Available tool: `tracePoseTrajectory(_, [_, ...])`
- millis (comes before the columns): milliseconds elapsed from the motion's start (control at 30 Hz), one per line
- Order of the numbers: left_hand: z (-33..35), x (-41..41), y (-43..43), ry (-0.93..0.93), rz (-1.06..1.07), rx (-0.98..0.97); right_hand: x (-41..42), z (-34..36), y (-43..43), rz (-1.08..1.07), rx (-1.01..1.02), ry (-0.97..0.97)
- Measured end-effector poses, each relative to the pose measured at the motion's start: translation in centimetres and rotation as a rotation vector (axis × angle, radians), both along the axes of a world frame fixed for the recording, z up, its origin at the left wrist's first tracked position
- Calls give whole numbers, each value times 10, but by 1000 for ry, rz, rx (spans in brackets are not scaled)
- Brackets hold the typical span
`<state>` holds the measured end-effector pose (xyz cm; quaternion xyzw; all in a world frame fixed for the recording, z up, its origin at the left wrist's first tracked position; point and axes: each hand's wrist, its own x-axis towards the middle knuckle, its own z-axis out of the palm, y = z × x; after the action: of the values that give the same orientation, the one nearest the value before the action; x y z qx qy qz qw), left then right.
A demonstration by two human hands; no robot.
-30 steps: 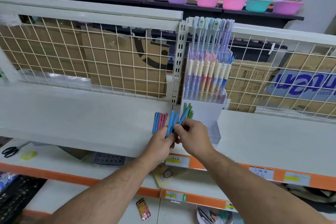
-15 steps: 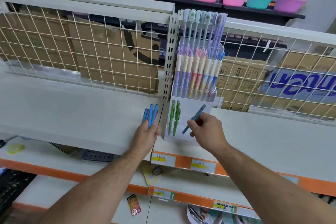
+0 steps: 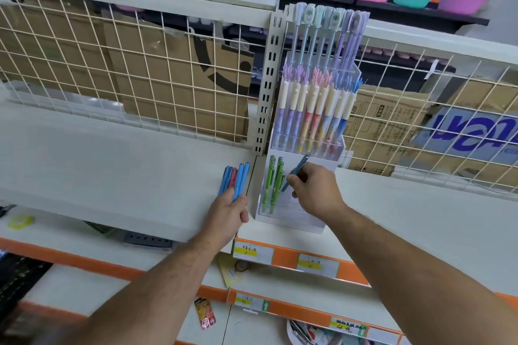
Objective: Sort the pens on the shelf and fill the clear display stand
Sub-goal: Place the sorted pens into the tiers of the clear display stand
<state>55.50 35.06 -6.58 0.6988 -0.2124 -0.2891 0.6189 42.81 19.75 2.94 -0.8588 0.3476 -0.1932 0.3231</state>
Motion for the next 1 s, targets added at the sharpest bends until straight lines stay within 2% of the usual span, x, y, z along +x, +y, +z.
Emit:
tracePoseTrajectory(333, [3, -2, 1, -25, -20, 21, 16, -14, -6, 66, -111, 242])
tracePoseTrajectory(633, [5, -3, 3, -3, -35, 0, 15, -16, -6, 40, -77, 238])
tracePoseTrajectory(833, [6, -3, 5, 10, -36, -9, 8, -14, -5, 9, -50, 110])
tracePoseTrajectory(1000, [7, -2, 5, 36, -24, -8, 9, -11, -5, -12, -44, 105])
